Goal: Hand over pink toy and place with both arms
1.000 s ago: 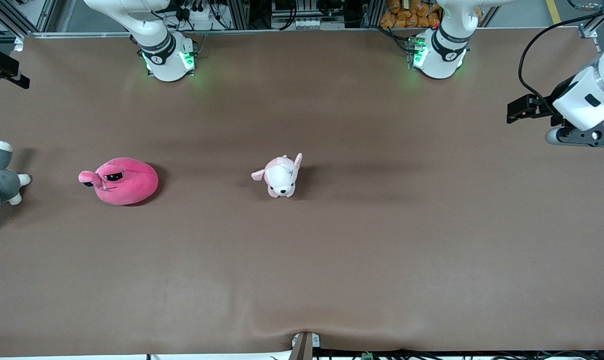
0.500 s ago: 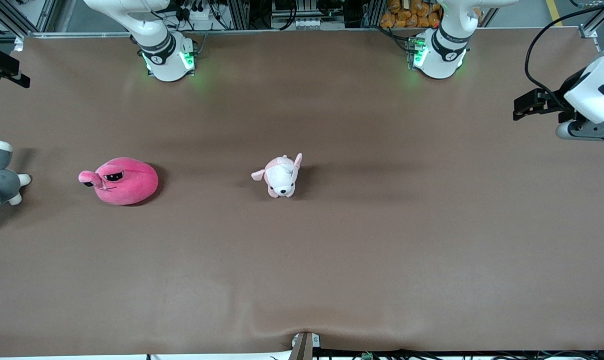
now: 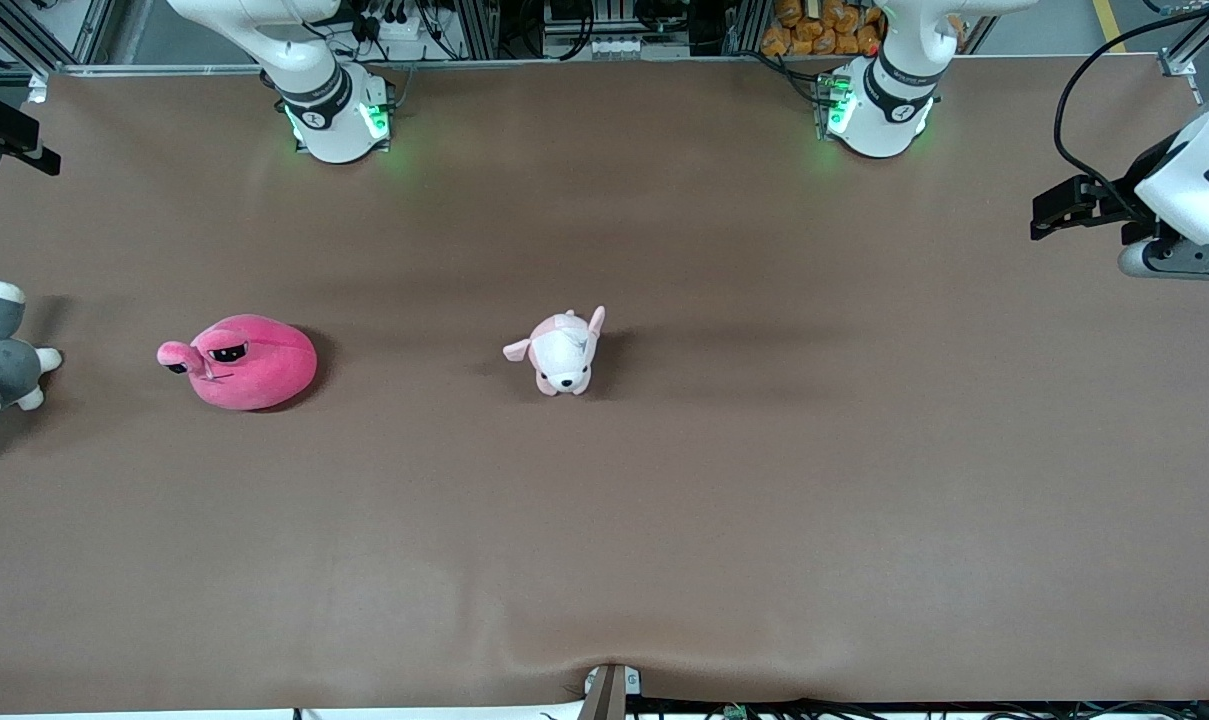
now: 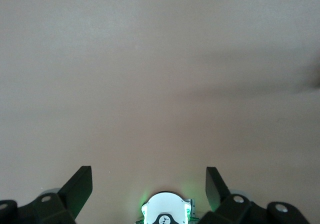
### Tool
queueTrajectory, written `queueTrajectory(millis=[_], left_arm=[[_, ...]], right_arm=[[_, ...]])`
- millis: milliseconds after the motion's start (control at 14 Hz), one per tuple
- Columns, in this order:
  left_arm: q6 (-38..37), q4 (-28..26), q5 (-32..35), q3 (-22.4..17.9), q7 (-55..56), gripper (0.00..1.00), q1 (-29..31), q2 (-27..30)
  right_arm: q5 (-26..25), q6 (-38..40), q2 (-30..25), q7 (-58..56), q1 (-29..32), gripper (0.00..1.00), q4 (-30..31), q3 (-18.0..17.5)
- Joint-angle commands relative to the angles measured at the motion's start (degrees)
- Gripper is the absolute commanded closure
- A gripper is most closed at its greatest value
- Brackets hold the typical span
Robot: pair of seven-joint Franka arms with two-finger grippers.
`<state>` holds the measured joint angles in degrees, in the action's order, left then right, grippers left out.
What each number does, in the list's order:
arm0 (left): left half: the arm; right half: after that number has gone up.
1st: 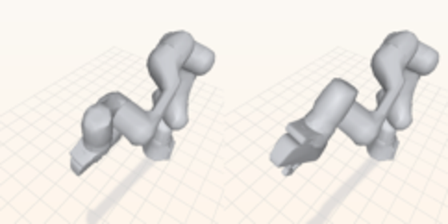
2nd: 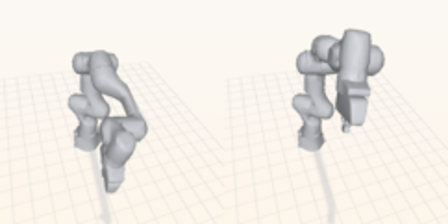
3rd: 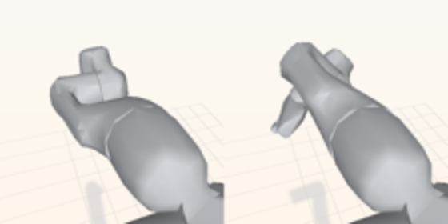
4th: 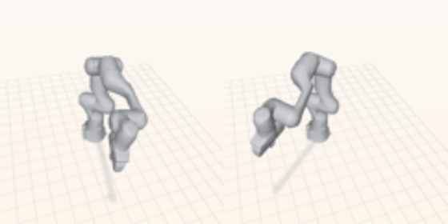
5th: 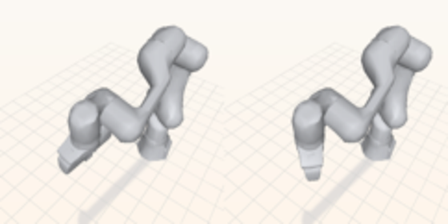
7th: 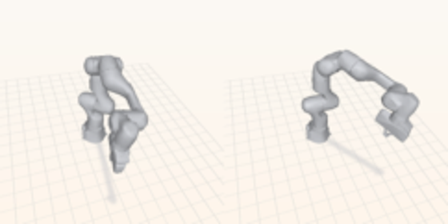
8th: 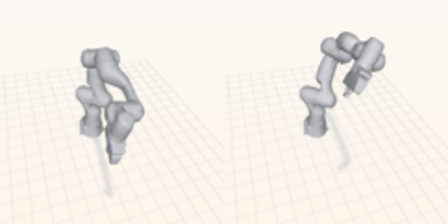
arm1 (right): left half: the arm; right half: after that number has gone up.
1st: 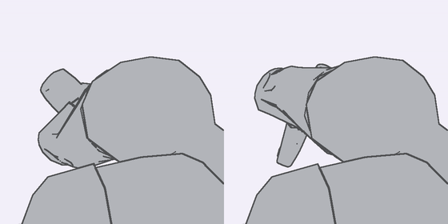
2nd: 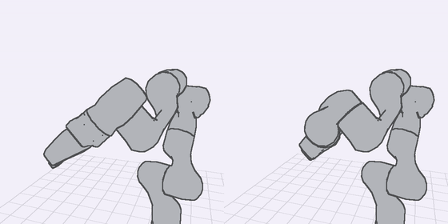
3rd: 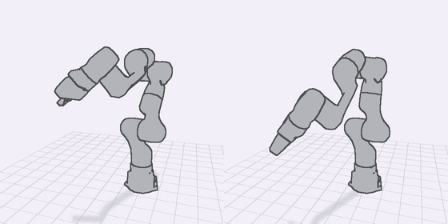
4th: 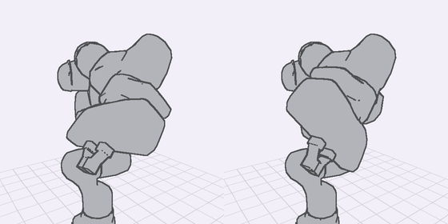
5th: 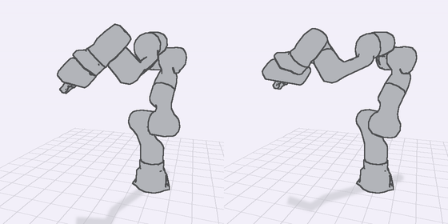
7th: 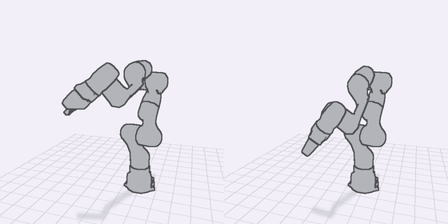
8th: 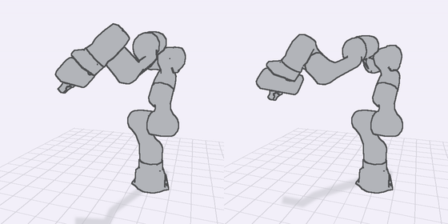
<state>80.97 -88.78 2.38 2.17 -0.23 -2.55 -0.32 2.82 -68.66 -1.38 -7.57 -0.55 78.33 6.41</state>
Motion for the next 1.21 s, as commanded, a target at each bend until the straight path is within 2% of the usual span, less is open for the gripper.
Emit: queueTrajectory(millis=[0, 1143], left_arm=[[-1.1, 1.8, -0.1, -0.2, -1.5, 0.00, 0.1, 0.2], [4.4, 3.3, 0.7, -0.7, -4.0, 0.00, 0.1, -0.6]], right_arm=[[-0.2, 0.8, 0.1, 0.3, 0.5, 0.00, -0.7, -0.3], [-0.2, 0.7, 0.2, 0.4, 0.3, 0.00, -0.6, -0.3]])
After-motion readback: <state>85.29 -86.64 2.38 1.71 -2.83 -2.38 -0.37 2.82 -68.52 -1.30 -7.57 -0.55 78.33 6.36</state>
